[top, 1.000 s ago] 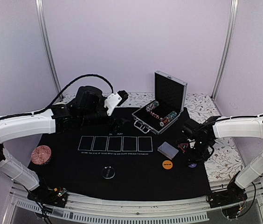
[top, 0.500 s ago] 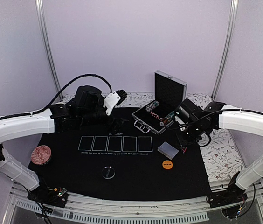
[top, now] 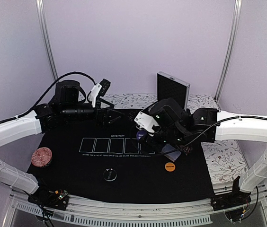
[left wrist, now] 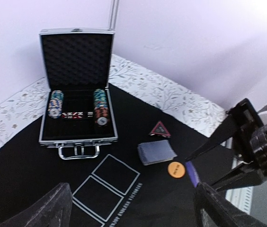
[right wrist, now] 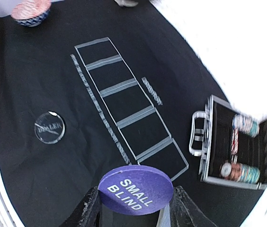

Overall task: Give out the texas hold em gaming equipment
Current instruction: Pass from the right arm to the left, then place the small blind button in the small blind area.

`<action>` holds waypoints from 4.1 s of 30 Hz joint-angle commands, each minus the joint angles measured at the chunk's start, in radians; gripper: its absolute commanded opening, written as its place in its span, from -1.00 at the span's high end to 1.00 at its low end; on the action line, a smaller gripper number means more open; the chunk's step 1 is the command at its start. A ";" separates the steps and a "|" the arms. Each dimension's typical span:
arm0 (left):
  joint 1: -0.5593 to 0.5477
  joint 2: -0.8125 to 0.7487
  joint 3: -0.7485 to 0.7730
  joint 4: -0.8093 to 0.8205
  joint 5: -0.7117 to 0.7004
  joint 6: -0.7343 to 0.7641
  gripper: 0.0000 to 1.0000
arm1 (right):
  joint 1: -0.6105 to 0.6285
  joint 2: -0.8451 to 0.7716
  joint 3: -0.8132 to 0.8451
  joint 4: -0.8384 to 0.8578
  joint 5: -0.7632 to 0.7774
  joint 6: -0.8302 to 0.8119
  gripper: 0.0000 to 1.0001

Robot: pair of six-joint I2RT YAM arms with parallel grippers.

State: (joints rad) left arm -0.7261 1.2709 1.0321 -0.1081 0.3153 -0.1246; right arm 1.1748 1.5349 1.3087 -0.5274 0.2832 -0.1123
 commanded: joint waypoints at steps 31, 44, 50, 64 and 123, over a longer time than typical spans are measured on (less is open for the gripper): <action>-0.012 0.091 -0.083 0.130 0.304 -0.174 -0.08 | 0.043 0.114 0.083 0.282 0.177 -0.287 0.33; -0.026 0.123 -0.085 0.145 0.336 -0.157 0.67 | 0.043 0.132 0.085 0.295 0.199 -0.299 0.33; -0.043 0.110 -0.098 0.179 0.389 -0.150 1.00 | 0.043 0.130 0.073 0.304 0.226 -0.294 0.33; 0.260 0.067 -0.274 0.141 0.107 -0.403 1.00 | 0.029 0.028 -0.059 0.324 0.320 -0.200 -0.88; 0.596 -0.126 -0.398 0.056 -0.286 -0.558 -0.82 | -0.239 -0.003 -0.197 -0.288 -0.088 0.624 -0.95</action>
State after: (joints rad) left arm -0.0414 1.1679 0.5365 -0.0196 0.0757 -0.7559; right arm 0.9295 1.5047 1.1908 -0.6823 0.3077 0.3042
